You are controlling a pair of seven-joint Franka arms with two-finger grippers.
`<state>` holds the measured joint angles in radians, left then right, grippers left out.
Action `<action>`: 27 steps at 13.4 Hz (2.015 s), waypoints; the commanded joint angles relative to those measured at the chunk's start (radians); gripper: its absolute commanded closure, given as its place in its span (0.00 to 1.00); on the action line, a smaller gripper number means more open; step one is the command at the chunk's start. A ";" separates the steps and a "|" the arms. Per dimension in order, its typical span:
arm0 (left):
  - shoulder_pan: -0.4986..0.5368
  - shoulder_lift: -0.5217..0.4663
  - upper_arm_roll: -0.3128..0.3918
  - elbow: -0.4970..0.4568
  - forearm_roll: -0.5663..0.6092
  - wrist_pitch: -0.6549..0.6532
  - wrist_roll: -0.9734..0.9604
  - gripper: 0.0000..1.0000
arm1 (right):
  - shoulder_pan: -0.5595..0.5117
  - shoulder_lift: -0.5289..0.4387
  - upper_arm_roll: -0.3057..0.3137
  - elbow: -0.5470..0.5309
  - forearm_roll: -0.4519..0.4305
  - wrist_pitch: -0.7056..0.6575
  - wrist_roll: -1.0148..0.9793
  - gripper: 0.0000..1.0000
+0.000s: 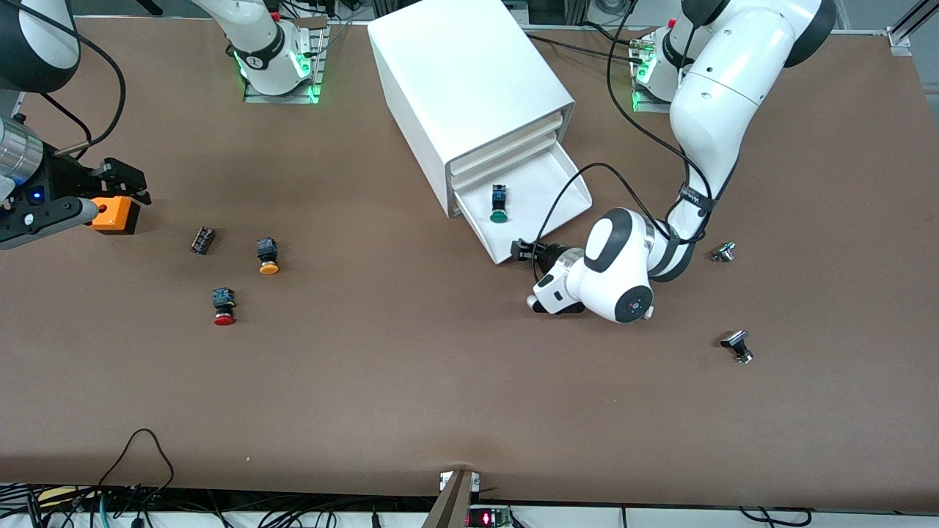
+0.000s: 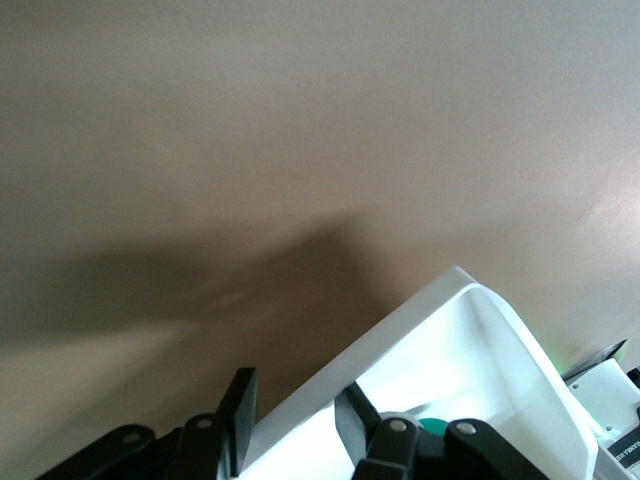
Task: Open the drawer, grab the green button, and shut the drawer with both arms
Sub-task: 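Pull the drawer open with the left gripper while the right gripper rises, then reach the right gripper into the drawer toward the green button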
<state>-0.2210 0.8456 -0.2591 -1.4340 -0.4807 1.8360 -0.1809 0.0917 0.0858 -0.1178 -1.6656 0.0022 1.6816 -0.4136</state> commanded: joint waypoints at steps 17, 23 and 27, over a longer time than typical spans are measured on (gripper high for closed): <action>0.028 -0.095 0.086 0.130 0.230 0.008 -0.354 0.01 | 0.017 0.073 0.364 0.087 0.082 -0.019 0.464 0.01; 0.106 -0.302 0.119 0.129 0.427 -0.153 -0.374 0.01 | 0.158 0.232 0.443 0.202 0.065 0.107 0.836 0.01; 0.173 -0.379 0.118 0.127 0.462 -0.191 -0.361 0.01 | 0.311 0.351 0.443 0.288 -0.008 0.216 1.111 0.01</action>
<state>-0.0649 0.5029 -0.1365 -1.2780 -0.0421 1.6624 -0.5423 0.3330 0.3575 0.3269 -1.4605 0.0424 1.8715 0.5695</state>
